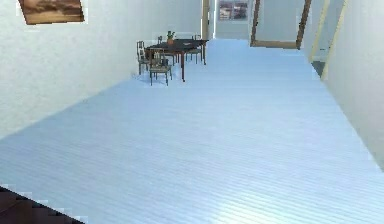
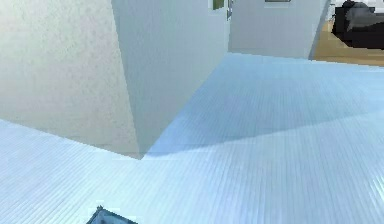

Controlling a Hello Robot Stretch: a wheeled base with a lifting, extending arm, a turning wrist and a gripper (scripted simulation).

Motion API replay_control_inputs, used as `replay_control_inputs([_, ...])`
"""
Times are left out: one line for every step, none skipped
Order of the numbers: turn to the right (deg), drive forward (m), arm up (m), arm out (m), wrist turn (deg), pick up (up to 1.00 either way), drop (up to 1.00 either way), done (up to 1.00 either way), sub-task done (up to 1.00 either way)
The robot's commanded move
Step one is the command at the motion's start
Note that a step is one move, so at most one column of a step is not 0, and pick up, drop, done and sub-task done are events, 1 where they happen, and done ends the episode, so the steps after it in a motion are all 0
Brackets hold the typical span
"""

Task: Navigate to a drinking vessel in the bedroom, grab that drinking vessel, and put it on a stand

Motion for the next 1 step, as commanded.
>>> replay_control_inputs([0.0, 0.1, 0.0, 0.0, 0.0, 0.0, 0.0, 0.0, 0.0])
